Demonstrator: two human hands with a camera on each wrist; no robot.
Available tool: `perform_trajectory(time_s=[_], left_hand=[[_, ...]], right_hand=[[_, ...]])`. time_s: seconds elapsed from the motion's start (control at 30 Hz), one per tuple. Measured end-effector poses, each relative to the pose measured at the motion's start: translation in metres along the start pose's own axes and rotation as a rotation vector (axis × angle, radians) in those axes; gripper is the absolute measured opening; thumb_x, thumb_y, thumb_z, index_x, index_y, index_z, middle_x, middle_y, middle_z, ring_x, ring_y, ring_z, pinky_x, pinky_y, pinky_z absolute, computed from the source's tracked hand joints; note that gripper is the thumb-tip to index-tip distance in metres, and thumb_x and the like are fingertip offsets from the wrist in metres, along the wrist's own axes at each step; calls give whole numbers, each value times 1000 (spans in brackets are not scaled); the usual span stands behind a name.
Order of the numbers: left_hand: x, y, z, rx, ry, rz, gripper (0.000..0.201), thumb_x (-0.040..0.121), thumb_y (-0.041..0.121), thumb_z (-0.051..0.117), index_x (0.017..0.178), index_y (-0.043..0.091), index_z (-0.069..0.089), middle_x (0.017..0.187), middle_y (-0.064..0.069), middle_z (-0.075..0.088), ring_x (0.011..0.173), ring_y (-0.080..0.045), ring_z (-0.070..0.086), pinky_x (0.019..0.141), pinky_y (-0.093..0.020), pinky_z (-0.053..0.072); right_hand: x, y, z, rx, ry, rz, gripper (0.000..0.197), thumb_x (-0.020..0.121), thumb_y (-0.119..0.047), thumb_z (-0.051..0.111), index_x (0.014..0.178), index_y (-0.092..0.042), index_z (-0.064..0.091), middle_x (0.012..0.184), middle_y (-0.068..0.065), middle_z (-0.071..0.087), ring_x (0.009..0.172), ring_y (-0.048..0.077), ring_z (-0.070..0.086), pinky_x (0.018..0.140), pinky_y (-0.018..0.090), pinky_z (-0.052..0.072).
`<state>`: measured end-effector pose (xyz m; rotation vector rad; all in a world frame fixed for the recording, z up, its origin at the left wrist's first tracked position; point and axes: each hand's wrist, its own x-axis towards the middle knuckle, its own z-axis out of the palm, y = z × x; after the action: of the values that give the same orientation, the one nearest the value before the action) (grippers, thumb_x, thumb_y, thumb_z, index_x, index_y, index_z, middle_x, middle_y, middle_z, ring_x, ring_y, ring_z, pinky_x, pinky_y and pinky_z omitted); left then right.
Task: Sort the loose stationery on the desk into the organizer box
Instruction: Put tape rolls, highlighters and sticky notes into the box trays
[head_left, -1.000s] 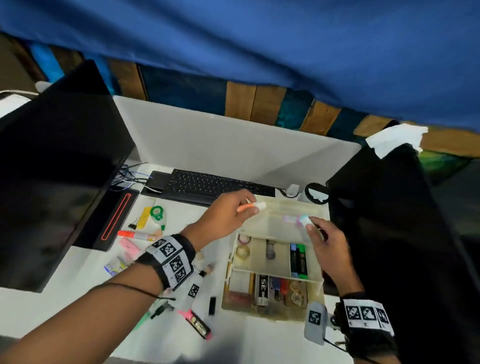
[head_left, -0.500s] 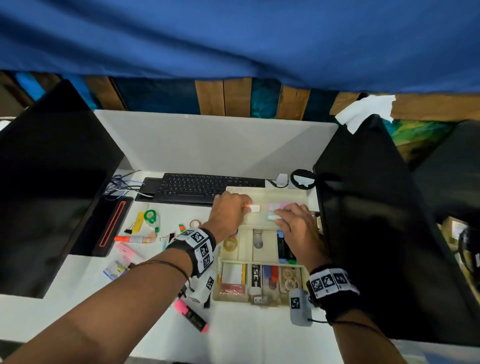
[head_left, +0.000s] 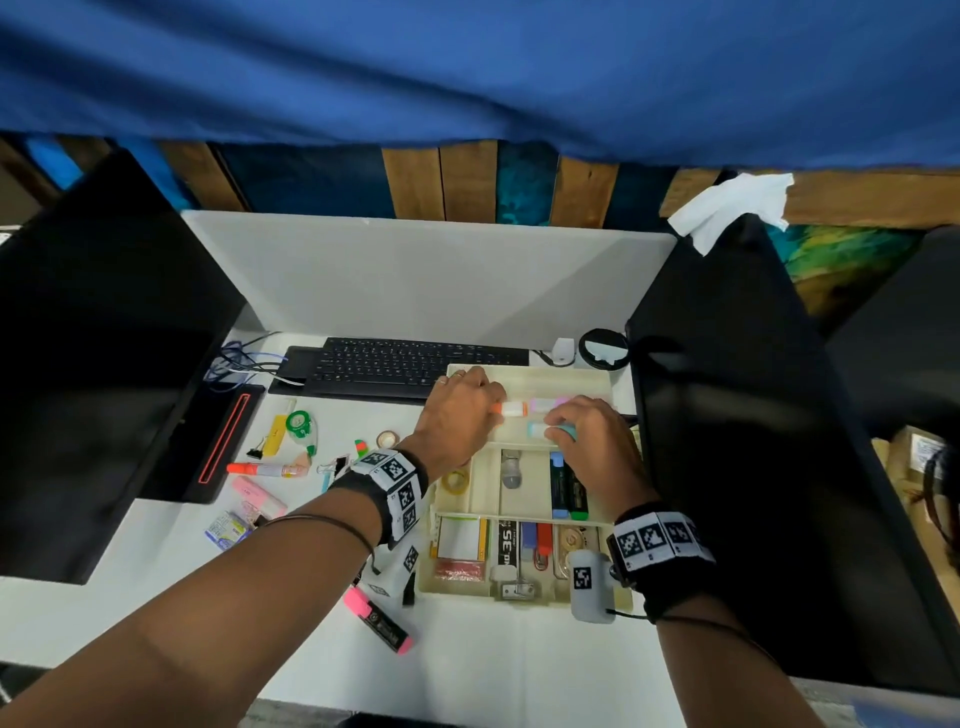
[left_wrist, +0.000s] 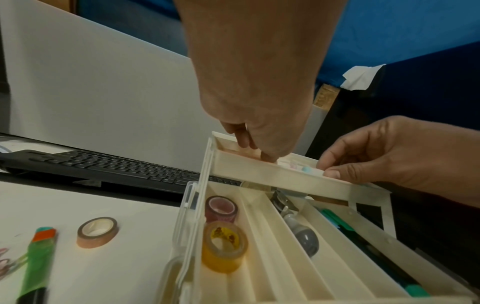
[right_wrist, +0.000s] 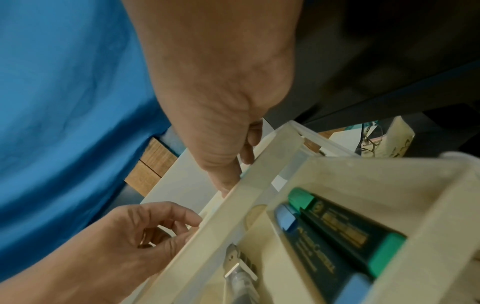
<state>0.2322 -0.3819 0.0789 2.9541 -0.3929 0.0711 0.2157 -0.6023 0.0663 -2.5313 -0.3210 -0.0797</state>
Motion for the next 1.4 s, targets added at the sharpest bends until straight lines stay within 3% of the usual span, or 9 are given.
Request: perform_trajectory(time_s=[0.3,0.47,0.67,0.8,0.9,1.0,1.17,1.27,1.4], left_hand=[[-12,21,-11,-266,-75,66,19,95,26,63,113,26,71,106,3,65,87,-20,68,79,-38,58],[-24,20,-3,-339,-94,79,14,97,25,62,105,24,73,99,3,66,83,-17,65,79,-40,57],[-43,1,1,-424,-6,105,14,98,26,61,104,25,73,99,6,65,86,-14,63,82,-37,56],[-64,-17,-1,-482,70,111,14,99,23,64,106,21,75,105,6,65,96,-14,58,88,-37,52],[-82,-34,-6,-499,117,109,15,98,25,64,109,21,74,110,6,61,102,-15,54,89,-41,50],[-105,-54,-14,-495,161,77,17,98,26,60,110,21,71,117,4,54,107,-17,51,90,-41,50],[-151,-101,-18,-482,158,-45,16,98,21,62,113,22,68,123,4,49,111,-18,52,94,-38,49],[-179,-135,-12,-503,117,-143,18,97,19,64,115,25,67,122,8,47,114,-14,53,99,-31,47],[-213,-176,-4,-521,25,-286,20,95,16,64,112,26,69,114,7,52,110,-13,55,98,-27,47]], right_hand=[[16,-8,-8,-110,-155,51,32,91,-13,75,122,-20,73,111,0,67,100,20,64,85,34,53],[11,-8,-6,-39,-116,99,30,86,-11,80,116,-17,78,113,0,69,100,18,67,91,34,55],[16,-14,-16,-7,-142,213,27,74,-14,92,96,-26,81,85,-10,71,75,9,67,64,16,49],[17,-20,-15,97,-142,251,19,80,4,83,89,-12,78,73,-2,65,58,-3,56,47,1,38],[16,-21,-15,141,-135,299,20,75,-3,90,81,-11,73,69,1,67,58,5,59,51,6,42],[14,-22,-8,177,-67,331,21,75,-9,91,78,-18,72,71,-2,70,65,13,65,60,26,54],[14,-33,-1,138,-42,361,22,77,-8,88,79,-20,70,72,-1,69,70,22,66,68,26,51],[12,-67,4,73,-1,236,14,83,-18,83,84,-24,71,77,-8,69,73,17,65,75,36,57],[14,-141,38,105,-47,27,10,90,-22,78,84,-25,71,77,-12,66,67,8,61,67,32,53]])
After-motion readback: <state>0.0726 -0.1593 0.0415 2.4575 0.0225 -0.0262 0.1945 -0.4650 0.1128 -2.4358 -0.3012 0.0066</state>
